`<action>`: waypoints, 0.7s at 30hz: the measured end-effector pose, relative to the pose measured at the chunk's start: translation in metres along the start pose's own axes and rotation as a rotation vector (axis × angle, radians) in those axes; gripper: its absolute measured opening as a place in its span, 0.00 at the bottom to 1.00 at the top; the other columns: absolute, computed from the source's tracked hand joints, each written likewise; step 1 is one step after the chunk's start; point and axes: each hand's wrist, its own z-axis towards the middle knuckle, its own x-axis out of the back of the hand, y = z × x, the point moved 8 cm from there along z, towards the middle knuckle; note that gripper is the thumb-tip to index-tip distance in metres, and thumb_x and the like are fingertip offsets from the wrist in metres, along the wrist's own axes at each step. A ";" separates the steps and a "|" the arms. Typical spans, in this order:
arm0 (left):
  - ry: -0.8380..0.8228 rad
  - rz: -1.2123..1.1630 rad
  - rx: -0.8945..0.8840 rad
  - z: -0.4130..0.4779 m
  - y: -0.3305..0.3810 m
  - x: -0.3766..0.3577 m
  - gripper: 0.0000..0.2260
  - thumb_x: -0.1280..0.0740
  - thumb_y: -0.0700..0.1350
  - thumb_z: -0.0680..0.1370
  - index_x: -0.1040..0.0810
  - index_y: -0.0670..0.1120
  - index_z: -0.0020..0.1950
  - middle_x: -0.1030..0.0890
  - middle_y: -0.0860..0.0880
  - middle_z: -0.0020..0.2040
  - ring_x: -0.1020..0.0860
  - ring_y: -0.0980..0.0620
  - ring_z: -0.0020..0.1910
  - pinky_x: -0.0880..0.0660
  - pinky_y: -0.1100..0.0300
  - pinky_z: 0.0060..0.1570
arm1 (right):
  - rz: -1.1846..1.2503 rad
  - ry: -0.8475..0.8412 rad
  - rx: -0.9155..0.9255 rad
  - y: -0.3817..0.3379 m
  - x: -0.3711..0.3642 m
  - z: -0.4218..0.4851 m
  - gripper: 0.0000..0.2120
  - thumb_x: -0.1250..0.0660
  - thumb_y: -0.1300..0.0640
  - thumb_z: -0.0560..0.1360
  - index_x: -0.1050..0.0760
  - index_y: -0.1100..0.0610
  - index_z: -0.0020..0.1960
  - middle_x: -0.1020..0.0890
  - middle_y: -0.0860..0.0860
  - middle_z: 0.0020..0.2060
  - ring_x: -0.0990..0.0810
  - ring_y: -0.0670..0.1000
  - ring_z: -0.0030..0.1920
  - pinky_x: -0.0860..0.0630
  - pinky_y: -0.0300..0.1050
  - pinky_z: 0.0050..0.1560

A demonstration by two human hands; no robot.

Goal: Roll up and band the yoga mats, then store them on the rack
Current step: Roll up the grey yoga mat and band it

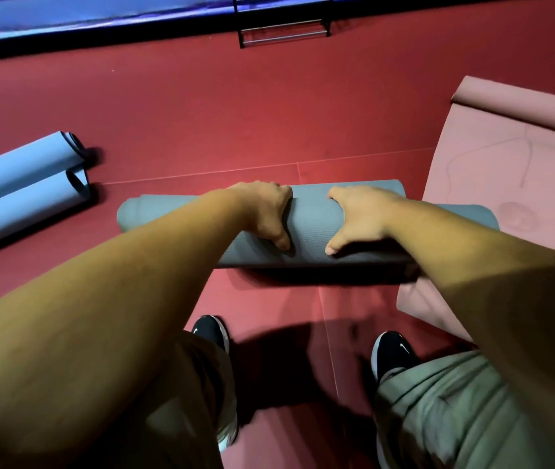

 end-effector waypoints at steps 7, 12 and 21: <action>0.102 0.184 -0.041 -0.004 0.020 -0.003 0.54 0.18 0.72 0.56 0.34 0.48 0.72 0.26 0.48 0.69 0.26 0.42 0.68 0.26 0.42 0.65 | 0.108 -0.045 -0.030 0.001 0.000 -0.004 0.60 0.19 0.27 0.54 0.33 0.52 0.79 0.22 0.53 0.69 0.22 0.58 0.65 0.22 0.54 0.64; 0.092 0.028 -0.045 -0.002 0.009 0.007 0.44 0.17 0.69 0.56 0.27 0.54 0.65 0.22 0.51 0.57 0.21 0.44 0.59 0.22 0.49 0.55 | 0.102 -0.051 -0.013 0.000 -0.004 -0.001 0.61 0.21 0.25 0.55 0.38 0.51 0.80 0.25 0.52 0.72 0.23 0.59 0.67 0.24 0.56 0.67; -0.006 -0.128 0.002 0.001 -0.005 0.008 0.42 0.17 0.69 0.53 0.22 0.56 0.62 0.17 0.55 0.52 0.19 0.46 0.53 0.19 0.49 0.58 | -0.094 0.075 0.027 -0.007 0.000 0.002 0.55 0.20 0.31 0.54 0.39 0.46 0.74 0.29 0.48 0.68 0.27 0.59 0.66 0.27 0.62 0.64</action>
